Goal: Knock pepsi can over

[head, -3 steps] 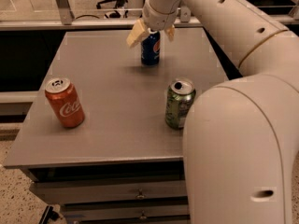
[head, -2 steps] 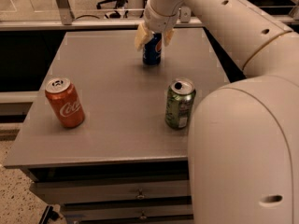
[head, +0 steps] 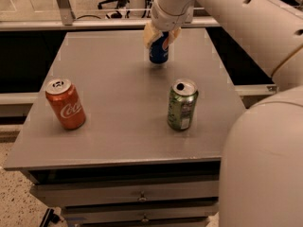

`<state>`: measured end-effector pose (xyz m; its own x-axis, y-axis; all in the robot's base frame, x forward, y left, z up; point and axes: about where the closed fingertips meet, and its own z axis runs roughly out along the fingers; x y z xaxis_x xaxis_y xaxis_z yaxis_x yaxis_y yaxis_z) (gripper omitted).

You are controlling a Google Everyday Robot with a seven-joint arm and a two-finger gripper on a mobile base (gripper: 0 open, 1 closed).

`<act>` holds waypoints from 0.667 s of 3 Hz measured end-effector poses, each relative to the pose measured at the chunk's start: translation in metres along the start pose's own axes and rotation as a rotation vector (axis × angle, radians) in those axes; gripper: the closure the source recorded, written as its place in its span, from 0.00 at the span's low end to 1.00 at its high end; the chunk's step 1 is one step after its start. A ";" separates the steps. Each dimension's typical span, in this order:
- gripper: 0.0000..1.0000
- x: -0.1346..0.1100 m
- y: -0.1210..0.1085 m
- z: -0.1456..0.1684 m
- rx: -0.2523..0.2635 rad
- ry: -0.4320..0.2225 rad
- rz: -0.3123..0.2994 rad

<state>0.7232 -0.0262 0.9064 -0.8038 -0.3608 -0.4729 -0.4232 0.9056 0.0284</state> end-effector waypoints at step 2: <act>1.00 0.021 0.022 -0.069 0.053 -0.094 -0.128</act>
Offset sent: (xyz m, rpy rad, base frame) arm -0.0980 0.0007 0.0850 -0.0968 -0.2187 0.1557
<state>0.6678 -0.0289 0.9576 -0.7006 -0.4540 -0.5505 -0.4951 0.8649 -0.0831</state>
